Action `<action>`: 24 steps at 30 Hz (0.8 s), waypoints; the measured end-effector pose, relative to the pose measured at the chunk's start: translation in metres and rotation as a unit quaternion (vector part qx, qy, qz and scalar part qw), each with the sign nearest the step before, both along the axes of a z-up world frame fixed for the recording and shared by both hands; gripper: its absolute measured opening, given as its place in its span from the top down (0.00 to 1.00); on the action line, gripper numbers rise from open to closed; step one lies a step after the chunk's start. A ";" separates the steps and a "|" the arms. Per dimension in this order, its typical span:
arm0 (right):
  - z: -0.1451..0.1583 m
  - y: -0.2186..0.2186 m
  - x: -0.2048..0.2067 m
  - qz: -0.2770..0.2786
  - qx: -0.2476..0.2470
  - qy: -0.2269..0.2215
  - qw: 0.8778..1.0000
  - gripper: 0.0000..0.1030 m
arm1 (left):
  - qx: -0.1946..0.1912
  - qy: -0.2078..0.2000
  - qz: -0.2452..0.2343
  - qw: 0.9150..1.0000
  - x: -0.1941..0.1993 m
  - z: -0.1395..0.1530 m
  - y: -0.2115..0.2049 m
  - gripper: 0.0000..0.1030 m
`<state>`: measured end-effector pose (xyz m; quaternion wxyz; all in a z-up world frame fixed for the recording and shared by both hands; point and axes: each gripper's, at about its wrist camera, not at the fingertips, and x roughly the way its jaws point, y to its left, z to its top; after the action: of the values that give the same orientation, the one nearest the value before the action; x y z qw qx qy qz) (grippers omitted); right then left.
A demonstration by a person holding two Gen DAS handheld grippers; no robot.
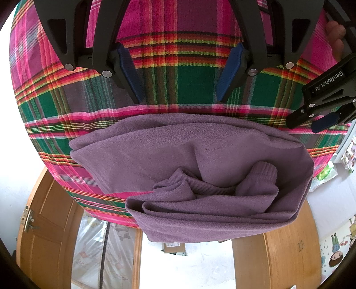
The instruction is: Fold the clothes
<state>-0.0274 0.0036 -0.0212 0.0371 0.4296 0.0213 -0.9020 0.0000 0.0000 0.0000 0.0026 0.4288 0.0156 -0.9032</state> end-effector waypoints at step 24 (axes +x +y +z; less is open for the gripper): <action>-0.003 -0.006 -0.003 0.009 0.003 -0.004 1.000 0.24 | -0.005 -0.004 0.020 1.000 0.000 0.001 -0.001 0.26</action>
<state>-0.0303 -0.0021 -0.0240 0.0436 0.4329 0.0274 -0.9000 0.0001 -0.0008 0.0010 0.0232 0.4324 0.0193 -0.9012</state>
